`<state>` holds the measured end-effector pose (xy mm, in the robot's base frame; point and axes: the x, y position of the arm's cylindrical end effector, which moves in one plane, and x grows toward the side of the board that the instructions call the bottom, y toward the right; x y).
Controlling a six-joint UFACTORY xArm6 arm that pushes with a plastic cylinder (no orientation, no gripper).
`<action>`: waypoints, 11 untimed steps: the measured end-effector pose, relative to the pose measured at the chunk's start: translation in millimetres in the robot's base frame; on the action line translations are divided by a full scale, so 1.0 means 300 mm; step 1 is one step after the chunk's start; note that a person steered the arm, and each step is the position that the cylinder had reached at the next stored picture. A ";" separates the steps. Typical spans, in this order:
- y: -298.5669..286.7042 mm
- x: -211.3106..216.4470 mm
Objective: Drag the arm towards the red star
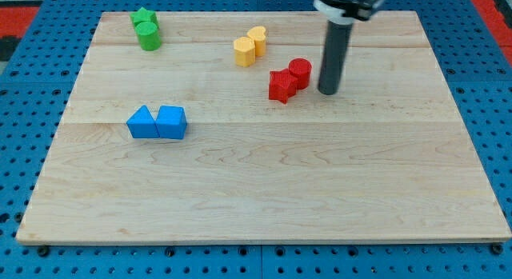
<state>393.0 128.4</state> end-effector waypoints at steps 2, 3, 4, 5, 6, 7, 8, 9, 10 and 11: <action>0.132 0.209; 0.033 0.161; -0.051 0.112; -0.063 0.105; -0.063 0.105; -0.063 0.105; -0.064 0.105; -0.064 0.105; -0.071 0.105; -0.089 0.105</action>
